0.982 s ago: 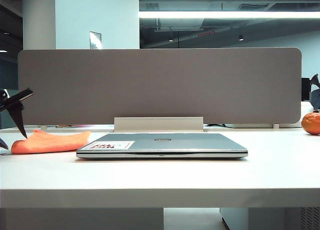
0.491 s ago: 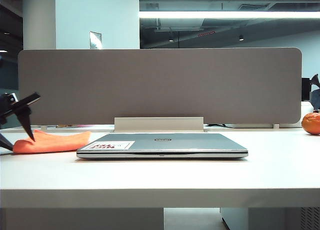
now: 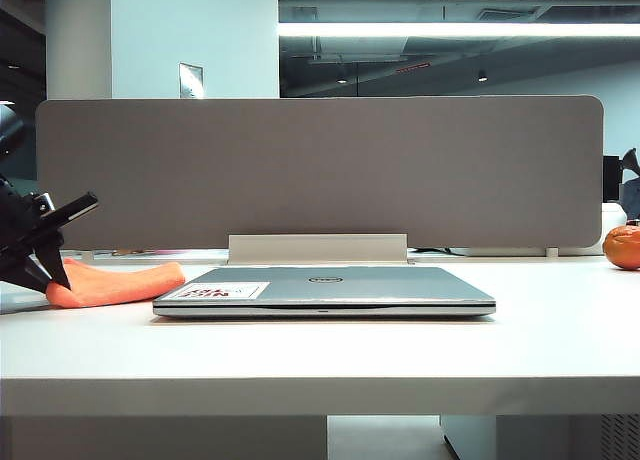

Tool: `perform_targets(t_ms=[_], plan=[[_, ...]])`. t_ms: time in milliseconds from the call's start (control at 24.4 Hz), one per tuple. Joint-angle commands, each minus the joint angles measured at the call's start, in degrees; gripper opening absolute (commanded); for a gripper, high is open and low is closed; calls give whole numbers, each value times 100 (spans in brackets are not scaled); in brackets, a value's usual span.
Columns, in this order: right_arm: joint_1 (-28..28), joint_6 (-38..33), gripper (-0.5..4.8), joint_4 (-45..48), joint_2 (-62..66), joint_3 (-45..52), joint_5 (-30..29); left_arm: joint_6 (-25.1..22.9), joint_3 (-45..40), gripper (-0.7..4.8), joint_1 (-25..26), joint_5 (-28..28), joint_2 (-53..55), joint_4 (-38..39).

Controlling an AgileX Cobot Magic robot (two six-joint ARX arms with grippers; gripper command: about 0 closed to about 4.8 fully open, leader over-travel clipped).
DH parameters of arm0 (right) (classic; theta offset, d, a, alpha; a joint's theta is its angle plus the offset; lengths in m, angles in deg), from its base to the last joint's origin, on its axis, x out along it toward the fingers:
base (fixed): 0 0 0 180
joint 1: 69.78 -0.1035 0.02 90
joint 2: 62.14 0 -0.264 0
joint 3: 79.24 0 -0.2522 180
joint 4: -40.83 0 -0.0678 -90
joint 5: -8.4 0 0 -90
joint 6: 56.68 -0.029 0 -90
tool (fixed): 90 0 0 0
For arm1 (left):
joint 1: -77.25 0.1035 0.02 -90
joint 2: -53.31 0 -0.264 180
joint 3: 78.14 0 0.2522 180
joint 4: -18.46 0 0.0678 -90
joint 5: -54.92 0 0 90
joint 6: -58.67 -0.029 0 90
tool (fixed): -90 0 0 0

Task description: Pick up the orange rag and put it over the laptop.

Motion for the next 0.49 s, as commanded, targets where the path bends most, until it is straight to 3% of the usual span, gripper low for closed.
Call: perform_targets(t_ms=[41,491], plan=[[-4,13,-5,92,0,-33,2,-28,13,-6,-7,365,0,122],[-4,13,-5,87,0,-33,-7,238,1119,-6,-50,1615,-494,142]])
